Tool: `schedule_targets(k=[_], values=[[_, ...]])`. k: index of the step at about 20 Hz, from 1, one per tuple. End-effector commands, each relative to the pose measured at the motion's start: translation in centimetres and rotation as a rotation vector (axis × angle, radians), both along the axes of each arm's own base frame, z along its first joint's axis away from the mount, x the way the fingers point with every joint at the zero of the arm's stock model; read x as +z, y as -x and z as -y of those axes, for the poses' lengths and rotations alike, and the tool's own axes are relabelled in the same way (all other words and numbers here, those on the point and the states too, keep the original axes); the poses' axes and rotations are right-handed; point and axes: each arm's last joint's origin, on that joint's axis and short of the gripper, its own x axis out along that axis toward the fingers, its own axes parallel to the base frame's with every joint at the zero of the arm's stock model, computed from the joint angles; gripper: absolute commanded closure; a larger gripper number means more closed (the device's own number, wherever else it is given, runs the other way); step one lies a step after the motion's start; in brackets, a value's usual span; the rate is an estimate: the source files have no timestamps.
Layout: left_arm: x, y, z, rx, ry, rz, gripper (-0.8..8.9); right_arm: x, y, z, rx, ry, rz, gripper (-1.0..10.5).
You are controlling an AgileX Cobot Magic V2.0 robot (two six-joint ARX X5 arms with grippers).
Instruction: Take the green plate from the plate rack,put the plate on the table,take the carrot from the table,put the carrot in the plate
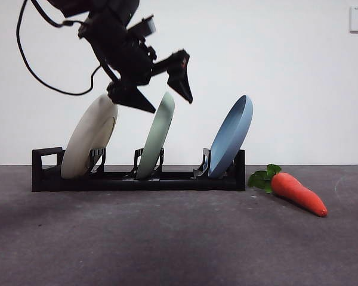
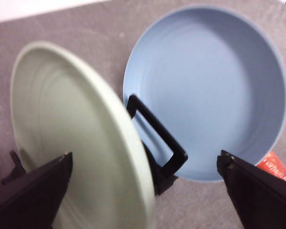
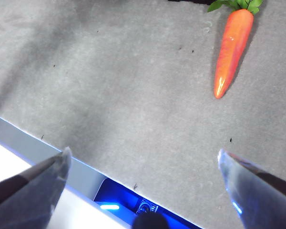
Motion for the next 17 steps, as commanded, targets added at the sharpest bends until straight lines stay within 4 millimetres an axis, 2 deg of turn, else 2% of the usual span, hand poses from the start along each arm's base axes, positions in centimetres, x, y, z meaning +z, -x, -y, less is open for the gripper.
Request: schedule_targets(k=[1, 5, 7, 12, 14, 17], values=[[-0.45, -0.08, 0.34, -0.004, -0.003, -0.011, 2.67, 0.12, -0.05, 0.01, -0.003, -0.001, 0.007, 3.5], [-0.41, -0.04, 0.46, -0.01, 0.001, -0.008, 6.17, 0.12, -0.06, 0.02, -0.005, 0.001, 0.007, 3.5], [-0.41, 0.01, 0.55, -0.022, 0.007, -0.011, 7.23, 0.12, -0.07, 0.02, -0.005, 0.001, 0.008, 3.5], [-0.36, 0.08, 0.62, -0.036, 0.049, -0.04, 7.34, 0.12, -0.06, 0.02, -0.005, 0.001, 0.007, 3.5], [-0.3, 0.08, 0.55, -0.028, 0.07, -0.055, 8.15, 0.12, -0.06, 0.02, -0.005, 0.001, 0.007, 3.5], [0.01, 0.18, 0.56, -0.039, 0.096, -0.064, 8.22, 0.12, -0.06, 0.02, -0.004, 0.001, 0.007, 3.5]])
